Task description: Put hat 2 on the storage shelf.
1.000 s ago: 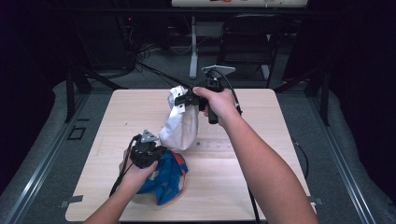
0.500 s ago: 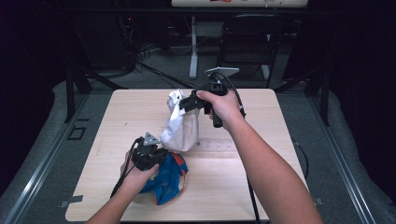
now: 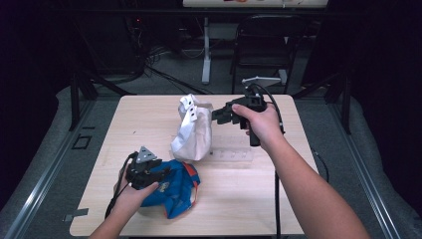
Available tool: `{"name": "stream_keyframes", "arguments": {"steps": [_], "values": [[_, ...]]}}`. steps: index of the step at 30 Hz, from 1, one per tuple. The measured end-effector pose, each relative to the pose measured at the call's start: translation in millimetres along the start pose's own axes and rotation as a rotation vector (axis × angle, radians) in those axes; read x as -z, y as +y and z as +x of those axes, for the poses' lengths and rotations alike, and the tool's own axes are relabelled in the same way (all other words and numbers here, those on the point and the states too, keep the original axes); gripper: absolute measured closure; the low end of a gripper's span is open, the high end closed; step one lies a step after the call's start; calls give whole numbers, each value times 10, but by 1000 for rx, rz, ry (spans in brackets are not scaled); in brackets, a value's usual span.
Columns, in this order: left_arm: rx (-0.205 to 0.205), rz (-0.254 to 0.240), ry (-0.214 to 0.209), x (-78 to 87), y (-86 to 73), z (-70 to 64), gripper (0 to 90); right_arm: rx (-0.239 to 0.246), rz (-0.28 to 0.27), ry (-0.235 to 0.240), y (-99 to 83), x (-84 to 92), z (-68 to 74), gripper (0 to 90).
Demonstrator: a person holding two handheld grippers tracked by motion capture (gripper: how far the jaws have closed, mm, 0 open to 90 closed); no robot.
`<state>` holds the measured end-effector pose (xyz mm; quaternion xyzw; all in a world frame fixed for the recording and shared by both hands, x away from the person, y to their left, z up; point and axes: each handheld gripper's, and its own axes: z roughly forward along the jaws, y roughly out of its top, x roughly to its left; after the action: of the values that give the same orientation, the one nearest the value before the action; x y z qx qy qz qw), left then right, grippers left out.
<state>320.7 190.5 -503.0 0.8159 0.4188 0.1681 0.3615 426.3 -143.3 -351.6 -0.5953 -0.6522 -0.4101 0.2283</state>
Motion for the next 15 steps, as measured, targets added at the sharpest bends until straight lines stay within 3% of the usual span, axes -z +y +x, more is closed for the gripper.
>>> {"name": "stream_keyframes", "arguments": {"steps": [4,15], "values": [[16,-17,16,80,-59,62,544,-2,-20,-11,-79,54,-126,644],[33,15,15,138,-279,202,544,27,-14,-76,-489,-4,-495,625]]}}
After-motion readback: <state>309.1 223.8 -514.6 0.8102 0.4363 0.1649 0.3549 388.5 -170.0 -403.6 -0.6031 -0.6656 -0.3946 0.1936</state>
